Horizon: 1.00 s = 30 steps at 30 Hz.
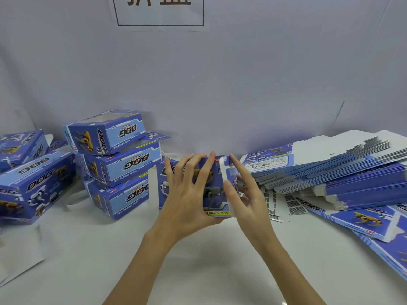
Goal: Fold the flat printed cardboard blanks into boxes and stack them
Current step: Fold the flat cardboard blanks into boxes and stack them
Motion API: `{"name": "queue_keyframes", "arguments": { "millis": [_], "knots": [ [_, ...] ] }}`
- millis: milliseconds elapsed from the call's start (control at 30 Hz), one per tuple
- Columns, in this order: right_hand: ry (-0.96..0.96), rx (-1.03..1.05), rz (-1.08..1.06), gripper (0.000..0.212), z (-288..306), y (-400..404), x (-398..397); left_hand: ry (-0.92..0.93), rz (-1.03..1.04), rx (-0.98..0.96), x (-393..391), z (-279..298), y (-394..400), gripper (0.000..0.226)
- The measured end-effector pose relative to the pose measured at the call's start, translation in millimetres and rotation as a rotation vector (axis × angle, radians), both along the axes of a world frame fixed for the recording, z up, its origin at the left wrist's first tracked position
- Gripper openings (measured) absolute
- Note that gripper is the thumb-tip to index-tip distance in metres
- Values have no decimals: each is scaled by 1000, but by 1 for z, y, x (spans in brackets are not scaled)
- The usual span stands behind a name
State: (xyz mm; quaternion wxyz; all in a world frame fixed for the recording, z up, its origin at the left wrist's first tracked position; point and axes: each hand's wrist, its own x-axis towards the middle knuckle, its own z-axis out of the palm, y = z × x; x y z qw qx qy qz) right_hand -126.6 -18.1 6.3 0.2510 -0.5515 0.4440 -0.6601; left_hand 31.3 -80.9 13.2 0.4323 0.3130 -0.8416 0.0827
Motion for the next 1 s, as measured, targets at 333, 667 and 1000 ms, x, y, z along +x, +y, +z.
{"name": "queue_keyframes", "arguments": {
  "millis": [333,667,1000],
  "knots": [
    [-158,-60,50,45,6,5,1,40,-10,43,4,4,-2,120],
    [-221,-44,20,46,2,5,14,24,-15,44,-4,6,8,114],
    [-351,-22,-21,40,5,6,12,7,34,46,-10,1,10,114]
  ]
}}
